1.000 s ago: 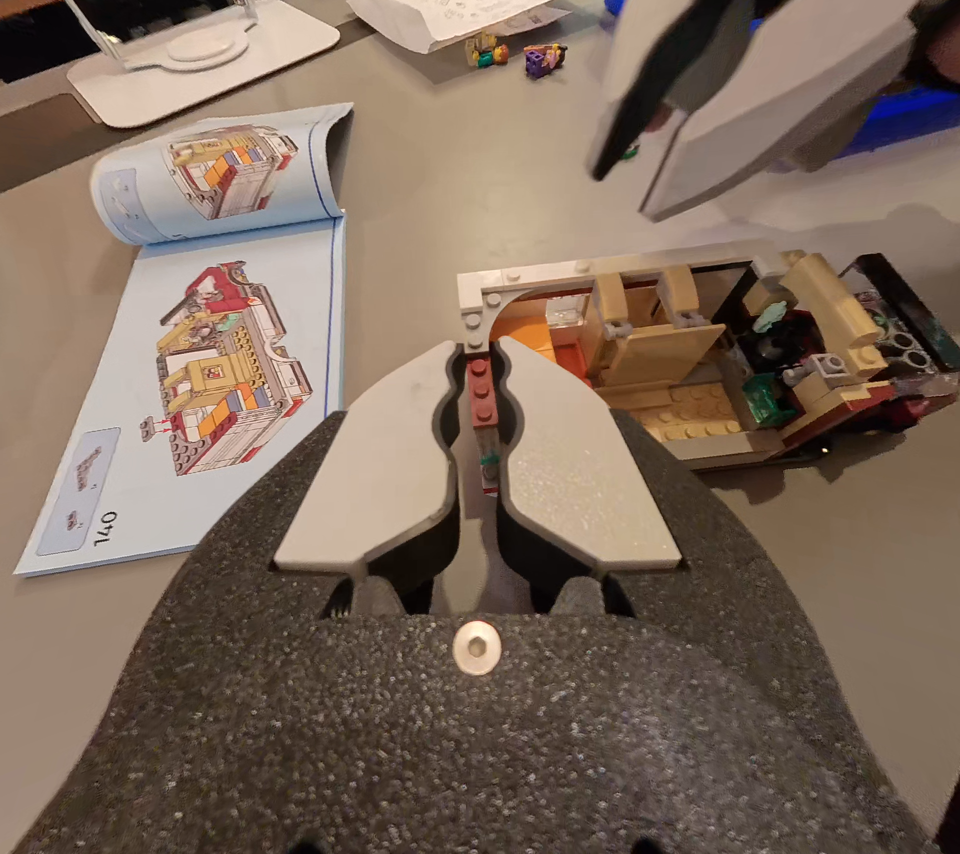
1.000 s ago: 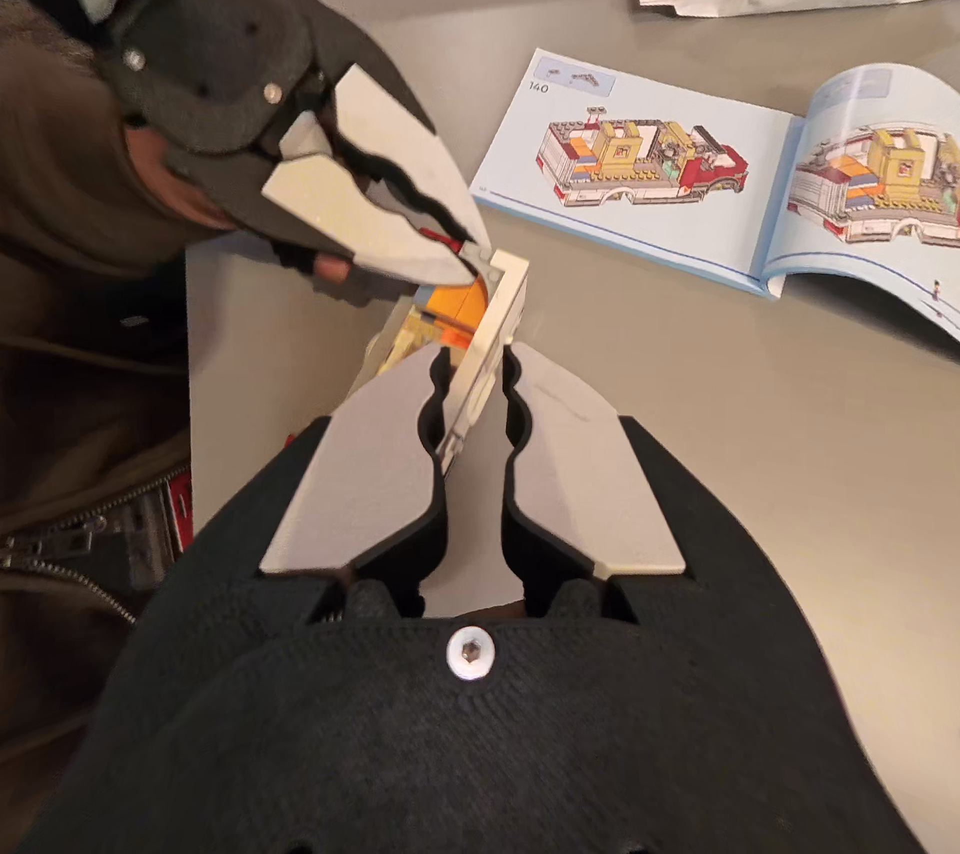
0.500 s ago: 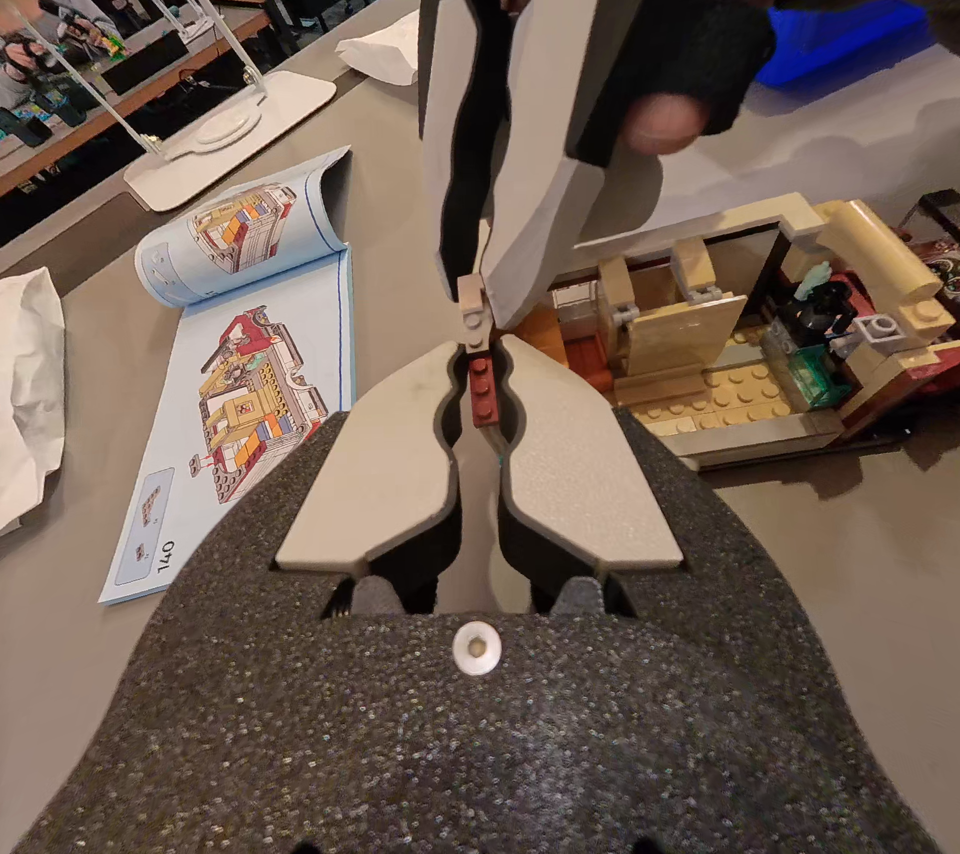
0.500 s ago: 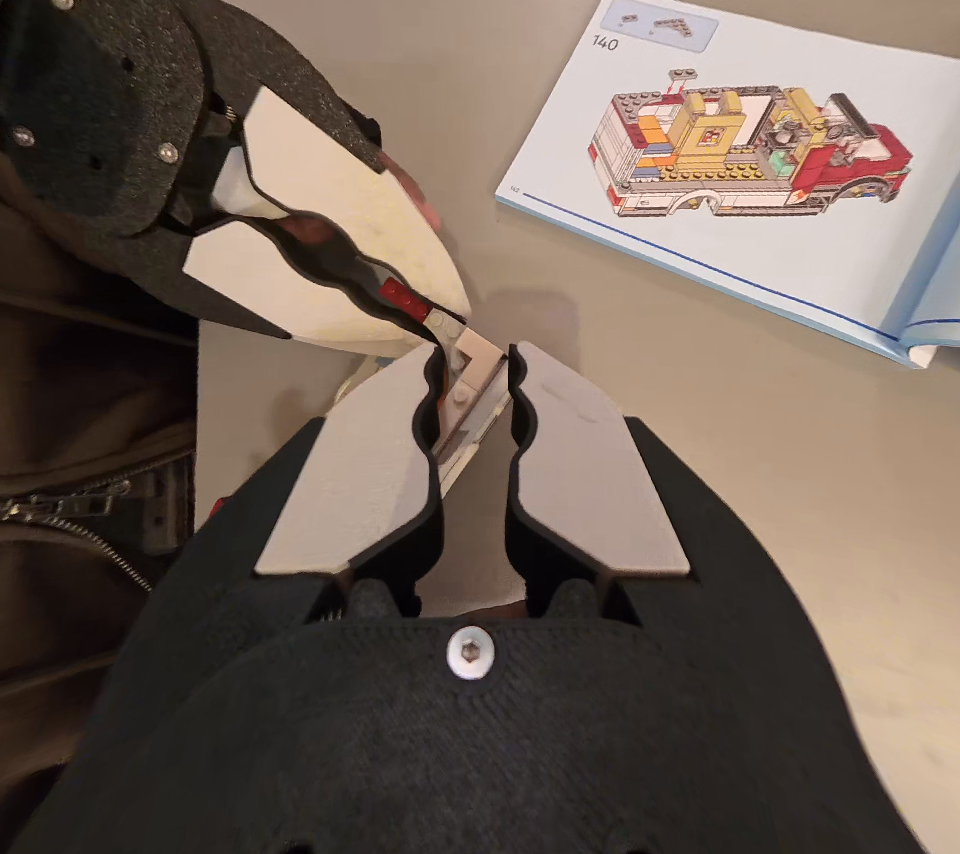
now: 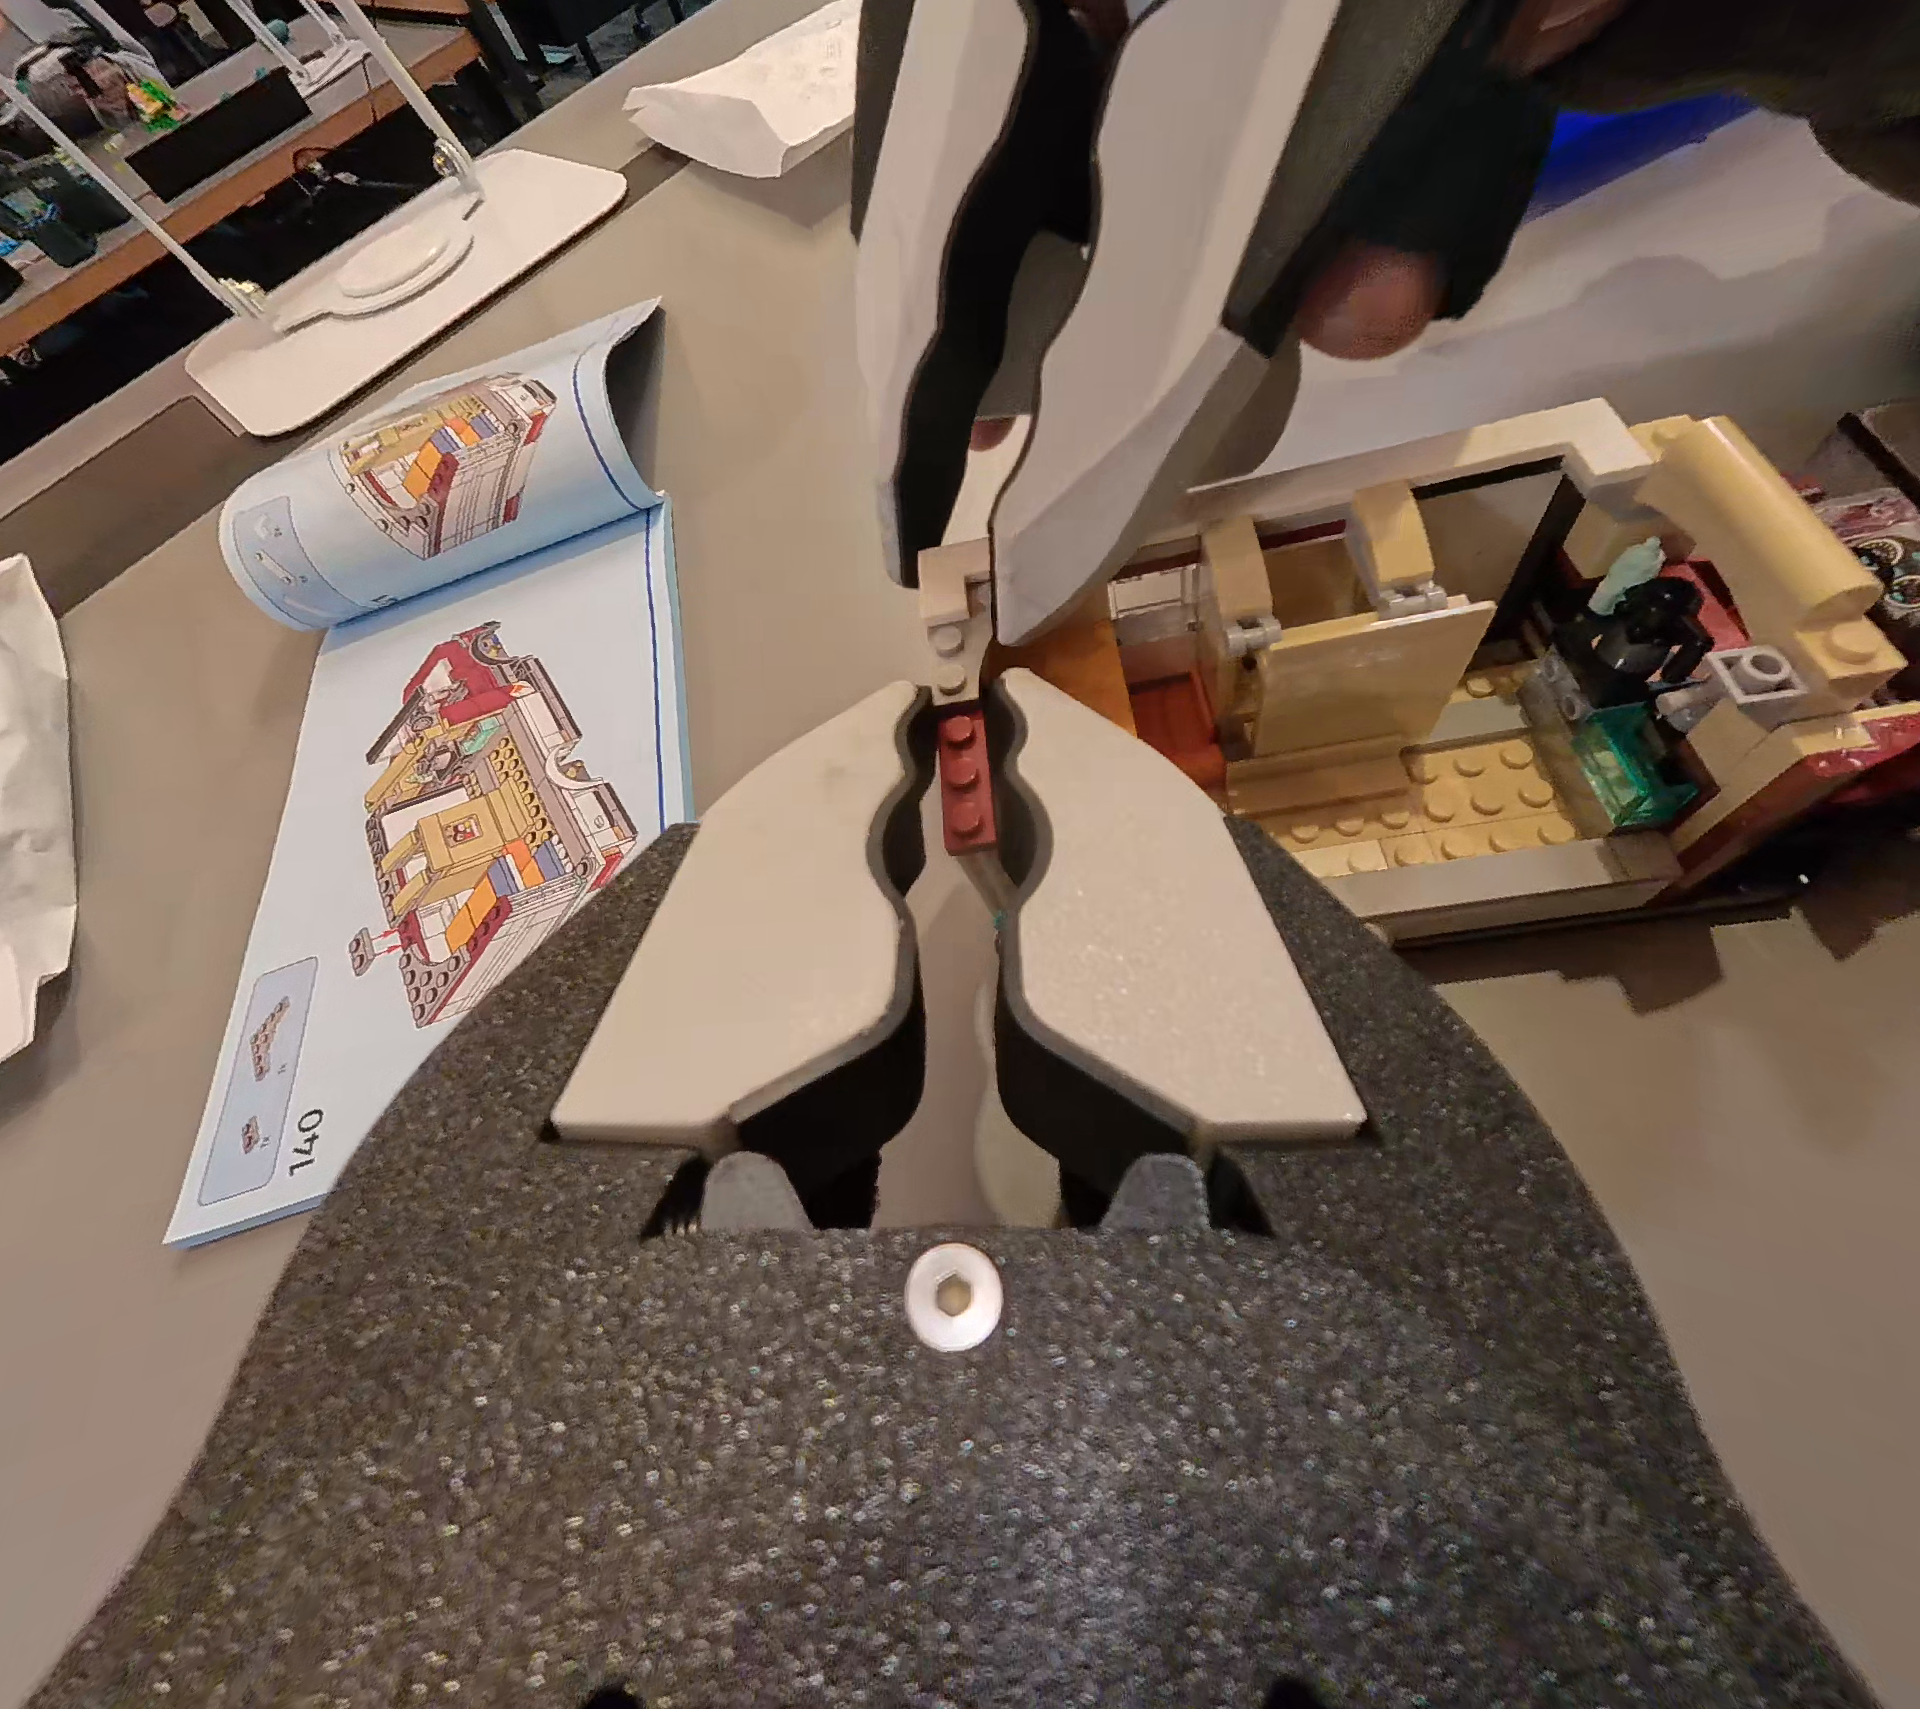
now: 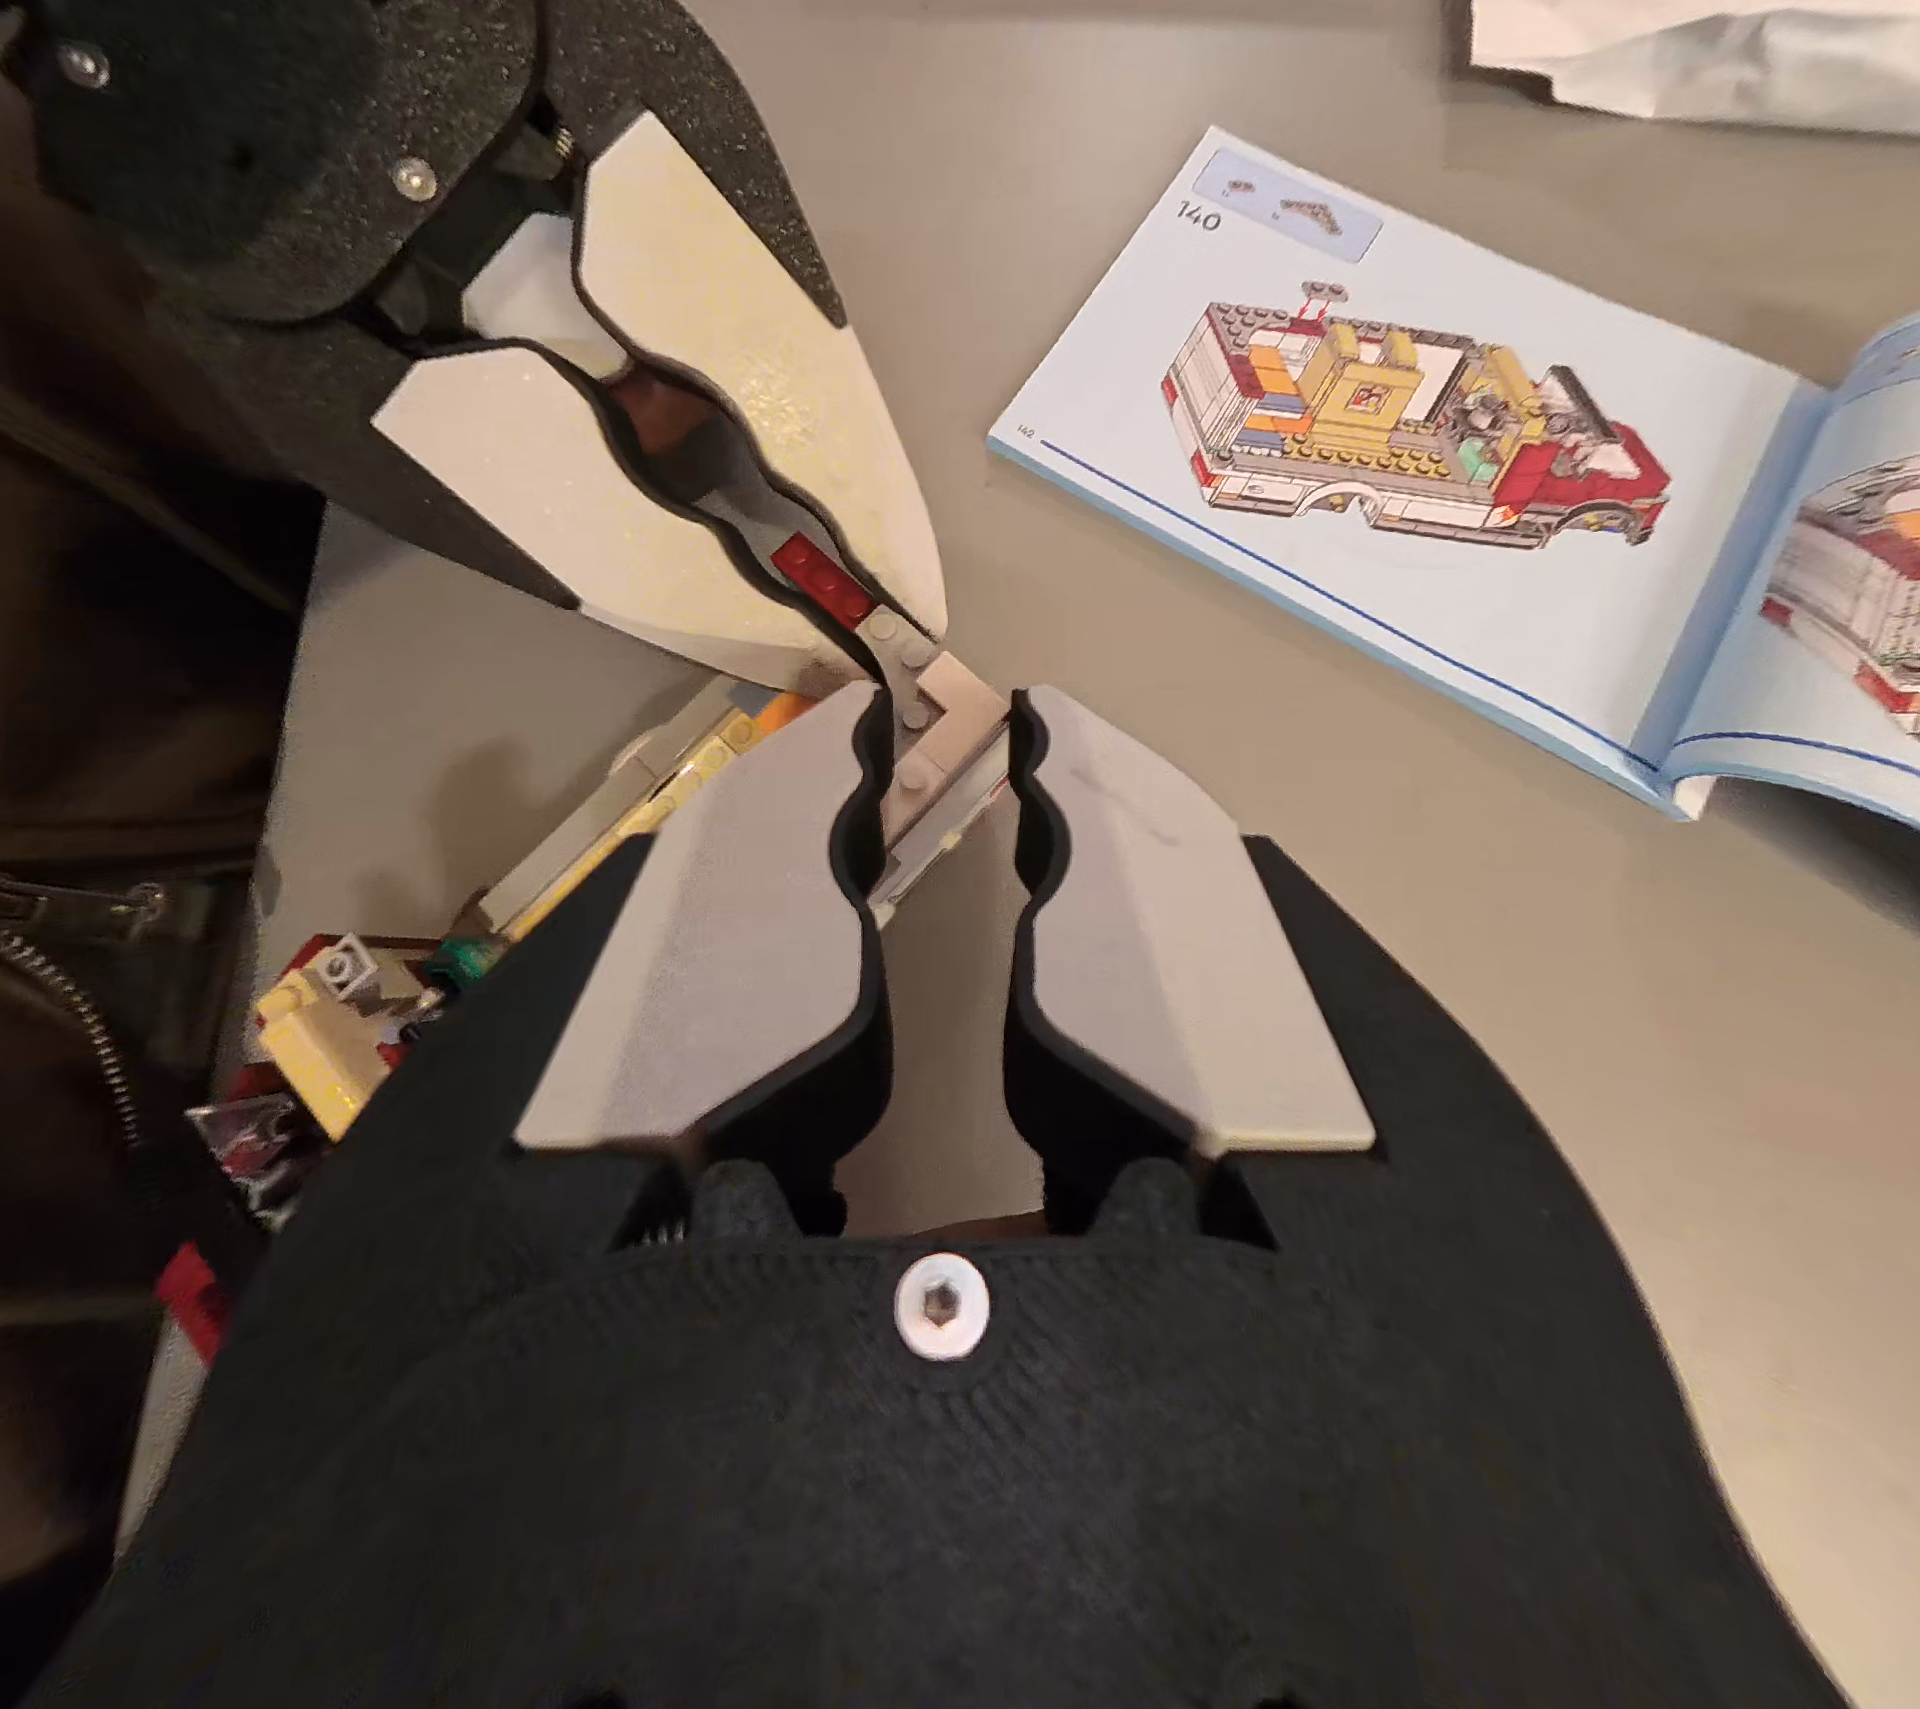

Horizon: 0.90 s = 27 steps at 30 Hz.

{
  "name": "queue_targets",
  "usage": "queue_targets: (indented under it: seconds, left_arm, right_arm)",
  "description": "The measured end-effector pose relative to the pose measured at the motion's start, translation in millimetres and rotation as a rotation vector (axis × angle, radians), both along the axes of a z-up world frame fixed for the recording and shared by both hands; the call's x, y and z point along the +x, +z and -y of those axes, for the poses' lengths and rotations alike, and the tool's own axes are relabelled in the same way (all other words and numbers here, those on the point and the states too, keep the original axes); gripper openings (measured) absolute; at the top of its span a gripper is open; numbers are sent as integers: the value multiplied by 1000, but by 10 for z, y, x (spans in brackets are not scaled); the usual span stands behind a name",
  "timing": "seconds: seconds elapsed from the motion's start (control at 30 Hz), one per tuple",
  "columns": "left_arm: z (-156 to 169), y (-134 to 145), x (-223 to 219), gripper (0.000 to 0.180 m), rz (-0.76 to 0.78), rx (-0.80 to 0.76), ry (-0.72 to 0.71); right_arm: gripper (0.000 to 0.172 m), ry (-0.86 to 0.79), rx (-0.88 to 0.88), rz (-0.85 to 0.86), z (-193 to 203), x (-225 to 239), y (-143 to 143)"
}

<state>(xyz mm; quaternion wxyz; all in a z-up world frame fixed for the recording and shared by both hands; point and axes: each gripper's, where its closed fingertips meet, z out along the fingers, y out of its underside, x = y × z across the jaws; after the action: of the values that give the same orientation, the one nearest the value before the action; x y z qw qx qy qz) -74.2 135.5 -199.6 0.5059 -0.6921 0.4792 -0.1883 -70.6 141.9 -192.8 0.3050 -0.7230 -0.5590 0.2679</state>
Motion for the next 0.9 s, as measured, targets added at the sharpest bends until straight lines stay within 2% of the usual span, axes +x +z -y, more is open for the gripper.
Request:
queue_targets:
  seconds: [0.37, 0.53, 0.9]
  left_arm:
    - [23, -2, 13, 9, 4, -13, -21]
    - [25, -5, 10, 9, 8, -22, -22]
    - [64, -7, 29, 9, 2, -7, -47]
  right_arm:
    - [21, 0, 114, -13, 23, 15, 18]
    - [16, 6, 221, -4, 47, -9, 63]
    - [17, -44, 88, -100, 94, 28, 68]
